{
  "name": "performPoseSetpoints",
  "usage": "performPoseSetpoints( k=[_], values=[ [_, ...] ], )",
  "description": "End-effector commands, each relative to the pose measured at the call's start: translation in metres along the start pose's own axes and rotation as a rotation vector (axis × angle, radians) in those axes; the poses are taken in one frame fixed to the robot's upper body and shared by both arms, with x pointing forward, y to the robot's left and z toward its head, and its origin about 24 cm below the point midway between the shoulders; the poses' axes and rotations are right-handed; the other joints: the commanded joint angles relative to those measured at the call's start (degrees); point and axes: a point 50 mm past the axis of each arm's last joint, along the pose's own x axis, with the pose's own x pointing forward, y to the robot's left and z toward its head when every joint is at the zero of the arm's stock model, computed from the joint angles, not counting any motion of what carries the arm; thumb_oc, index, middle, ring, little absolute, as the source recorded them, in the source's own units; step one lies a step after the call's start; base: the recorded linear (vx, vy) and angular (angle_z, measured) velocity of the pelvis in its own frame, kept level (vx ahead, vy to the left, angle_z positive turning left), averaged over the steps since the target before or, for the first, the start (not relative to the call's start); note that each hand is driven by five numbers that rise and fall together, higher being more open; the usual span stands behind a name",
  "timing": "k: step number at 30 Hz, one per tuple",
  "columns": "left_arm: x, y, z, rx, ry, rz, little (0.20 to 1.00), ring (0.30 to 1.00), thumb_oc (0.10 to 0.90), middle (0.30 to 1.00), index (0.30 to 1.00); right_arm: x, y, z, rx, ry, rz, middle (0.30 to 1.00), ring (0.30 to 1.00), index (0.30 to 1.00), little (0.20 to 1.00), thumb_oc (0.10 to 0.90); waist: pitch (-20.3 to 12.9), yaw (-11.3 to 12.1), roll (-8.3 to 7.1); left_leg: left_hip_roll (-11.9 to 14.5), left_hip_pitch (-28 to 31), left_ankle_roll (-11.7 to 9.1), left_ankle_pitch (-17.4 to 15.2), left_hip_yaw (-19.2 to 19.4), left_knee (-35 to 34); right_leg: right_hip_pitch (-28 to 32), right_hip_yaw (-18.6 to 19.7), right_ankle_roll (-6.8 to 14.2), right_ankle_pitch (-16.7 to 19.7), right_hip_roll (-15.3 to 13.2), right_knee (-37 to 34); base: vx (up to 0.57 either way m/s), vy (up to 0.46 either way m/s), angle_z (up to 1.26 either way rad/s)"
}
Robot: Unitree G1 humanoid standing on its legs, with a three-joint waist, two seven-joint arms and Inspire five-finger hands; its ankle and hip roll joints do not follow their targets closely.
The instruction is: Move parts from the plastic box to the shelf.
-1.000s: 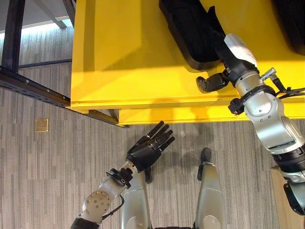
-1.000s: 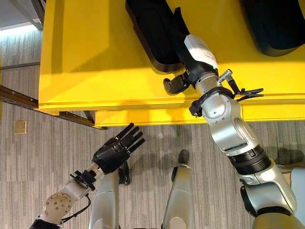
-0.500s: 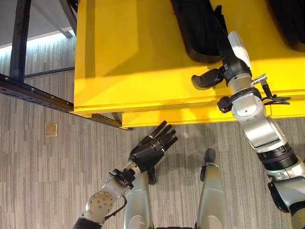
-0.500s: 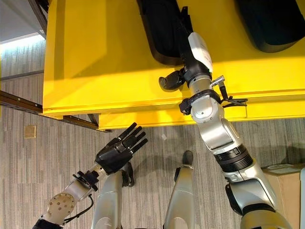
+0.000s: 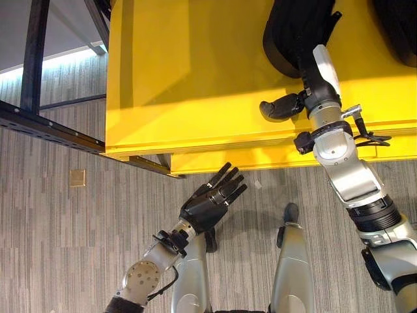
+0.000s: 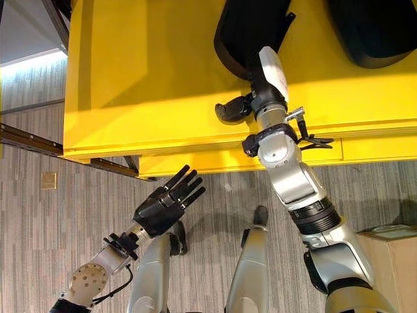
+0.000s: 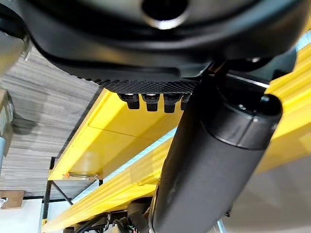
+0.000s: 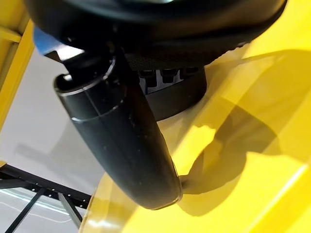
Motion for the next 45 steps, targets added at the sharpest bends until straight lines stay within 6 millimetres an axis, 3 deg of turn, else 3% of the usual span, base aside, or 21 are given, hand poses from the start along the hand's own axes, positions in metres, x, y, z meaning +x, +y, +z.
performPoseSetpoints(
  k=[1, 6, 25, 37, 45],
  values=[
    [0.004, -0.034, 0.003, -0.011, -0.034, -0.202, 1.0, 1.0, 0.9, 1.0, 1.0, 0.009, 0.006, 0.011, -0.057, -0.047, 0.035, 1.0, 1.0, 1.0, 1.0, 0.9, -0.5, 1.7, 0.76, -4.6, 2.1, 4.2, -0.6, 1.7, -4.7, 3.1, -2.3, -6.6, -13.3, 4.2, 10.2, 0.0, 0.0, 0.0],
    [0.003, -0.034, 0.002, -0.005, -0.03, -0.203, 1.0, 1.0, 0.9, 1.0, 1.0, 0.01, -0.004, 0.017, -0.228, -0.097, -0.009, 1.0, 1.0, 1.0, 1.0, 0.9, -0.5, 2.1, 0.51, -4.7, 2.1, 4.3, -0.4, 1.5, -5.0, 3.4, -2.5, -6.4, -13.0, 4.2, 9.6, 0.0, 0.0, 0.0],
    [-0.001, -0.032, 0.002, 0.002, -0.003, -0.209, 1.0, 1.0, 0.9, 1.0, 1.0, 0.019, -0.017, 0.026, -0.507, -0.136, 0.014, 1.0, 1.0, 1.0, 1.0, 0.9, -0.5, 2.9, 0.16, -4.5, 2.5, 4.1, -0.5, 1.4, -4.9, 4.2, -2.9, -6.3, -12.8, 4.2, 9.1, 0.0, 0.0, 0.0],
    [-0.004, -0.03, 0.003, 0.014, 0.022, -0.206, 1.0, 1.0, 0.9, 1.0, 1.0, 0.023, -0.016, 0.025, -0.69, -0.116, 0.136, 1.0, 1.0, 1.0, 1.0, 0.9, -0.5, 3.7, -0.45, -4.2, 2.1, 4.0, -0.7, 1.0, -4.2, 4.2, -3.3, -6.2, -12.9, 4.2, 9.5, 0.0, -0.003, 0.0],
    [-0.005, -0.03, 0.005, 0.023, 0.029, -0.195, 1.0, 1.0, 0.9, 1.0, 1.0, 0.021, -0.013, 0.01, -0.786, -0.042, 0.23, 1.0, 1.0, 1.0, 1.0, 0.9, -0.5, 4.0, -0.93, -3.9, 1.7, 4.0, -0.6, 1.0, -4.0, 4.1, -3.5, -6.2, -12.9, 4.3, 9.5, 0.0, -0.016, 0.01]
  ],
)
